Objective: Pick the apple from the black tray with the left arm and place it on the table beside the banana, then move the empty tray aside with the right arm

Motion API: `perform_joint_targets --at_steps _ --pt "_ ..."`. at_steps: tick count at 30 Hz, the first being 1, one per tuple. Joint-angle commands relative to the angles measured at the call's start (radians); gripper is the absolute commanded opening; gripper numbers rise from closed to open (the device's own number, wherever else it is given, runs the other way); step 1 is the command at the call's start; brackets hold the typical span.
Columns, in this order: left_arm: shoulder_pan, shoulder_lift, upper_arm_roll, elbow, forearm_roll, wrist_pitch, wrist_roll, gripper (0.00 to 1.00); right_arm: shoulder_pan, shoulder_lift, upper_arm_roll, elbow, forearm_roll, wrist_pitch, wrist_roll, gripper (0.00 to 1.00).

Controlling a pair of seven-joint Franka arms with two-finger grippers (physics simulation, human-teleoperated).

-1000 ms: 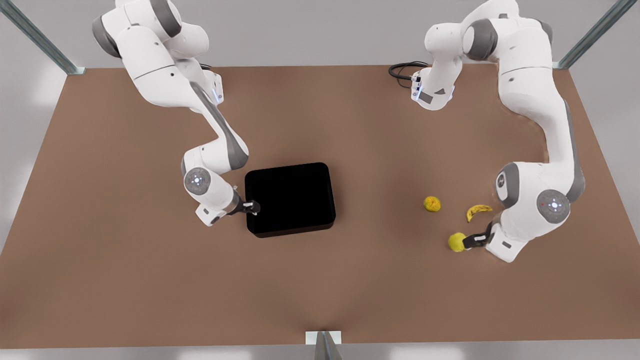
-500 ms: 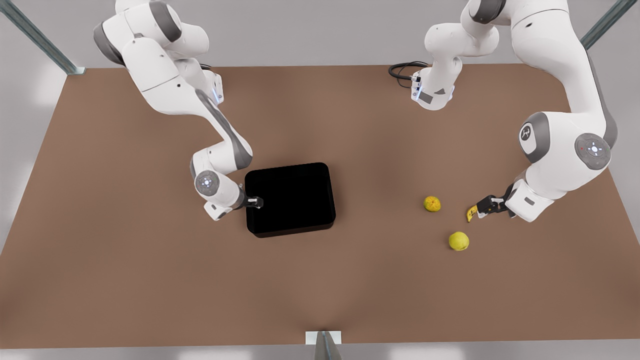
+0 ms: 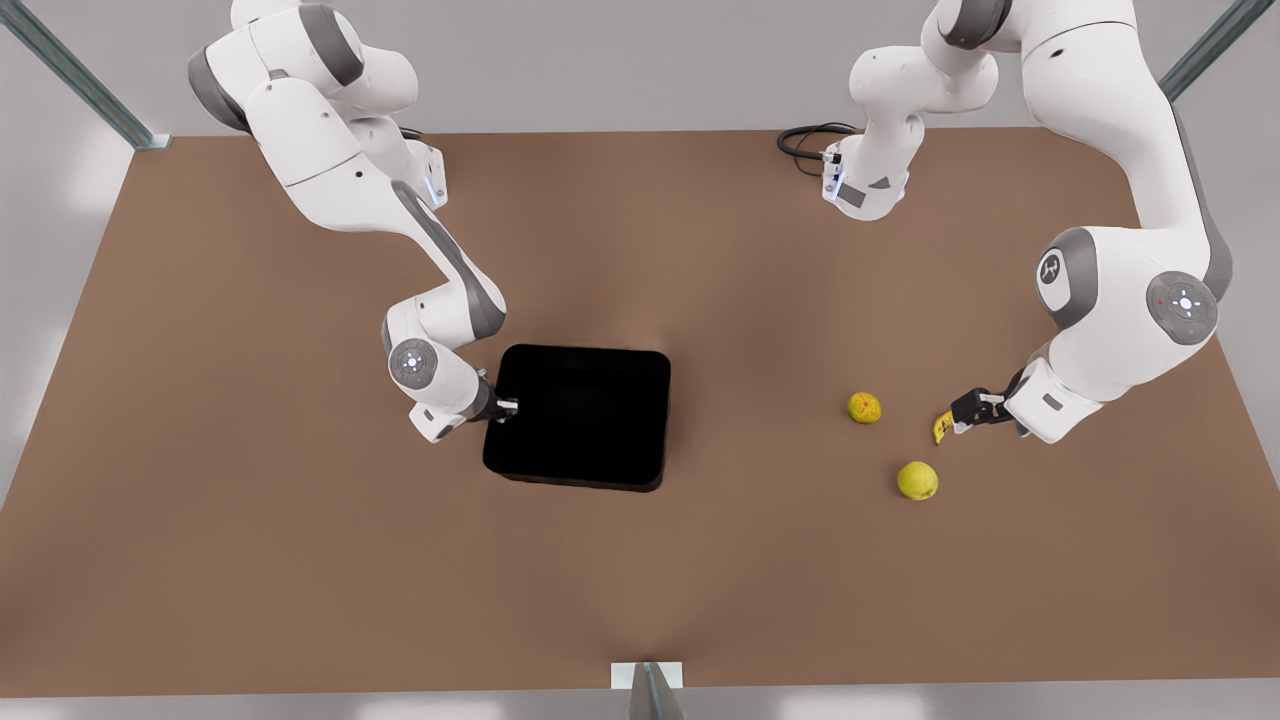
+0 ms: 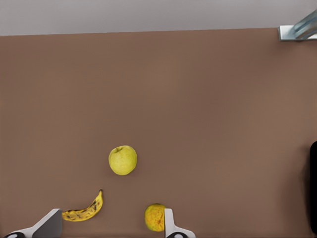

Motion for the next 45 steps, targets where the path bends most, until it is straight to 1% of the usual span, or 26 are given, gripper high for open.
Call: perform_joint_targets --at_steps 1,2,3,4,5,6,9,11,13,14,19,20,23,26,27,29,32,35,37,39,40,41,42,43,44,45 --pt "0.0 -0.001 0.0 0.001 0.001 -0.002 0.05 1.0 0.001 -0.006 0.0 0.003 -0.008 -0.013 0.003 0.14" --pt "0.0 -0.001 0.0 0.001 0.001 -0.002 0.05 1.0 0.001 -0.031 0.0 0.018 -0.009 -0.066 0.001 0.11" --pt "-0.001 -0.001 0.0 -0.001 0.002 -0.001 0.05 1.0 -0.002 -0.063 0.0 0.051 -0.008 -0.156 -0.015 0.07" --pt "-0.001 0.0 -0.001 -0.001 0.01 -0.002 0.05 1.0 -0.005 -0.08 -0.006 0.074 -0.008 -0.213 -0.049 0.07" --pt "-0.001 0.0 -0.001 -0.001 0.015 -0.002 0.05 1.0 -0.011 -0.101 -0.012 0.103 -0.006 -0.283 -0.091 0.04" --pt "-0.001 0.0 -0.001 -0.001 0.015 -0.002 0.05 1.0 -0.019 -0.107 -0.017 0.152 -0.008 -0.368 -0.127 0.04" --pt "-0.001 0.0 -0.001 -0.002 0.015 -0.002 0.05 1.0 -0.02 -0.107 -0.104 0.285 -0.008 -0.556 -0.3 0.04" --pt "-0.001 0.0 -0.001 -0.001 0.015 -0.002 0.05 1.0 -0.02 -0.106 -0.17 0.345 -0.009 -0.63 -0.434 0.03" --pt "-0.001 0.0 -0.001 -0.001 0.015 -0.002 0.05 1.0 -0.028 -0.104 -0.213 0.373 -0.012 -0.658 -0.531 0.02" --pt "-0.001 0.0 0.0 -0.001 0.015 -0.002 0.05 1.0 -0.043 -0.103 -0.221 0.38 -0.046 -0.661 -0.561 0.02" --pt "-0.001 0.0 0.0 -0.001 0.016 -0.002 0.05 1.0 -0.189 -0.077 -0.227 0.394 -0.063 -0.673 -0.81 0.02" --pt "-0.001 0.0 -0.001 -0.001 0.015 -0.002 0.05 1.0 -0.198 -0.074 -0.247 0.419 -0.061 -0.673 -0.88 0.02" --pt "-0.001 0.0 -0.001 -0.001 0.015 -0.002 0.049 1.0 -0.198 -0.041 -0.345 0.457 -0.028 -0.672 -1.087 0.02" --pt "-0.001 0.0 -0.001 -0.002 0.015 -0.002 0.049 1.0 -0.198 0.005 -0.402 0.5 -0.02 -0.672 -1.212 0.02" --pt "-0.001 0.0 0.0 -0.002 0.015 -0.002 0.05 1.0 -0.198 0.023 -0.419 0.505 -0.021 -0.659 -1.223 0.02" --pt "-0.003 0.0 -0.001 -0.002 0.015 -0.002 0.05 1.0 -0.198 0.081 -0.421 0.534 -0.02 -0.638 -1.233 0.01" --pt "-0.003 0.0 0.0 -0.002 0.016 -0.002 0.05 1.0 -0.198 0.181 -0.445 0.548 -0.02 -0.552 -1.23 0.01" --pt "-0.003 0.0 -0.001 -0.001 0.016 -0.002 0.046 1.0 -0.198 0.249 -0.46 0.549 -0.018 -0.489 -1.223 0.02" --pt "-0.003 0.0 -0.001 -0.002 0.016 -0.002 0.046 1.0 -0.198 0.264 -0.463 0.549 -0.02 -0.465 -1.218 0.09" --pt "-0.029 0.0 -0.001 0.007 0.015 0.001 0.032 1.0 -0.197 0.264 -0.463 0.552 -0.02 -0.465 -1.217 0.27" --pt "-0.029 0.002 -0.001 0.007 0.01 0.004 0.033 1.0 -0.197 0.262 -0.463 0.563 -0.02 -0.465 -1.22 0.41" --pt "-0.027 0.007 -0.001 0.007 0.002 0.005 0.032 1.0 -0.194 0.258 -0.465 0.569 -0.012 -0.466 -1.21 0.82" --pt "-0.027 0.01 -0.001 0.007 0.002 0.004 0.032 1.0 -0.189 0.236 -0.467 0.569 0.057 -0.475 -1.187 1.0" --pt "-0.027 0.01 -0.001 0.007 0.007 0.004 0.032 1.0 -0.185 0.174 -0.447 0.569 0.061 -0.495 -1.138 1.0" --pt "-0.027 0.01 -0.001 0.007 0.009 0.005 0.032 1.0 -0.136 0.077 -0.445 0.571 0.055 -0.584 -1.03 1.0" --pt "-0.027 0.01 -0.001 0.008 0.01 0.004 0.033 1.0 -0.1 0.008 -0.445 0.615 0.057 -0.653 -0.928 1.0"
